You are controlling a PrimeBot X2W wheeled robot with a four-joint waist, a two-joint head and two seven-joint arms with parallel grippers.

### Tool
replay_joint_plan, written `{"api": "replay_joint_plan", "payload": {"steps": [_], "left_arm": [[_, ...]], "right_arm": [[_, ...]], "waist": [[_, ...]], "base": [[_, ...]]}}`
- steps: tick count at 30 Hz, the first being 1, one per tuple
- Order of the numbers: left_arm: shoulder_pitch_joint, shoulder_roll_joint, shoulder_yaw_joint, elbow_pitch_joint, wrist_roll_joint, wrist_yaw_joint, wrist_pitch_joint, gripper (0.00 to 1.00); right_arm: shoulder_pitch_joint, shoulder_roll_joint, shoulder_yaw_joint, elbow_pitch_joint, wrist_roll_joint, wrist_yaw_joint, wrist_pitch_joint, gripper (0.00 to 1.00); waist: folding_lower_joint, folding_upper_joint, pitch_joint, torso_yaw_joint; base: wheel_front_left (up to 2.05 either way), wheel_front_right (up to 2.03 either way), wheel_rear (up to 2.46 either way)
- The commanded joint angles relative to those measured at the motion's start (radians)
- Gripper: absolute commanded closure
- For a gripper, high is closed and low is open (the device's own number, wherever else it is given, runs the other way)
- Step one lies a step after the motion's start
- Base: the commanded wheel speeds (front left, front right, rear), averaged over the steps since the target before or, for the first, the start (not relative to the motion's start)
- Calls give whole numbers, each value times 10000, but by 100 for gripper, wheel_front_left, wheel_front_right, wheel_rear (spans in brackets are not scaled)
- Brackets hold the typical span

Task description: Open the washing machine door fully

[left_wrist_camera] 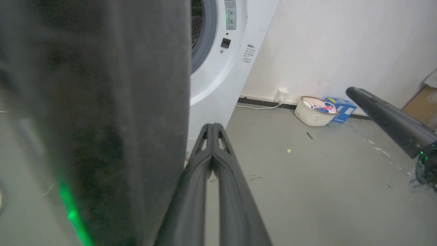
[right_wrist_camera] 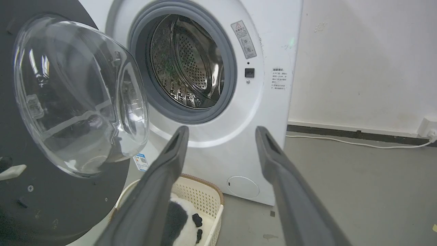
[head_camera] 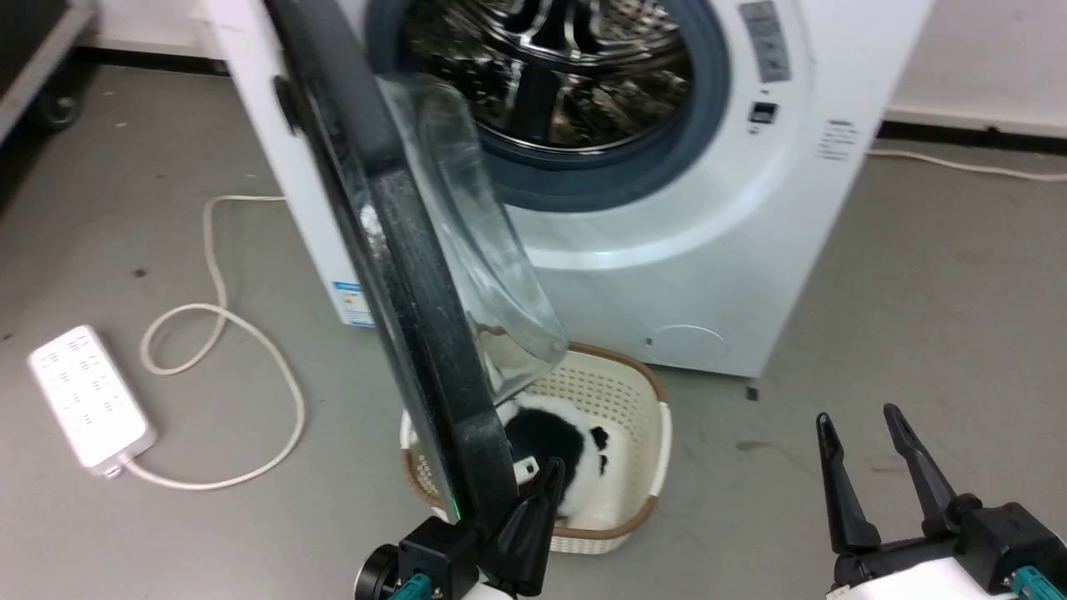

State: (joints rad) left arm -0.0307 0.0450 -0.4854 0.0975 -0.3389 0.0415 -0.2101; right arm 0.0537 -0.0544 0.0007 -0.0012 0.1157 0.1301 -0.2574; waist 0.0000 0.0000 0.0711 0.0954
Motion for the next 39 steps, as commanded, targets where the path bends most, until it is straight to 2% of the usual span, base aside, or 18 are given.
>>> {"api": "replay_joint_plan", "payload": {"steps": [1, 2, 7, 16, 23, 26, 33, 39], "left_arm": [[-52, 71, 59, 16, -14, 88, -85, 100], [86, 110, 25, -59, -7, 140, -104, 100], [288, 301, 15, -394, 46, 273, 46, 100], [548, 893, 671, -1103, -105, 713, 393, 100], [332, 1183, 1260, -1146, -389, 988, 856, 100], [75, 1416, 1674, -1122, -596, 975, 881, 100], [-619, 2389, 3090, -847, -1160, 947, 858, 100], [-1458, 3467, 4267, 12, -1636, 737, 955, 100]], "right_arm": [[163, 41, -11, 38, -27, 6, -43, 0], [266, 41, 2, 66, -40, 6, -43, 0], [410, 41, 79, 146, -85, 6, -43, 0], [338, 41, 173, 120, -183, 6, -43, 0], [197, 41, 214, 80, -383, 6, -43, 0], [62, 4, 267, 38, -523, 6, -43, 0], [-329, -418, 239, -69, -571, 6, -44, 0], [-620, -756, 176, -161, -546, 6, -44, 0]], "waist": [[0, 0, -139, 411], [0, 0, -248, 987], [0, 0, -350, 2106], [0, 0, -93, 3461], [0, 0, 467, 3903], [0, 0, 865, 3952], [0, 0, 1901, 3595], [0, 0, 2627, 3209]], "base": [[0, 0, 0], [0, 0, 0], [0, 0, 0], [0, 0, 0], [0, 0, 0], [0, 0, 0], [0, 0, 0], [0, 0, 0]]}}
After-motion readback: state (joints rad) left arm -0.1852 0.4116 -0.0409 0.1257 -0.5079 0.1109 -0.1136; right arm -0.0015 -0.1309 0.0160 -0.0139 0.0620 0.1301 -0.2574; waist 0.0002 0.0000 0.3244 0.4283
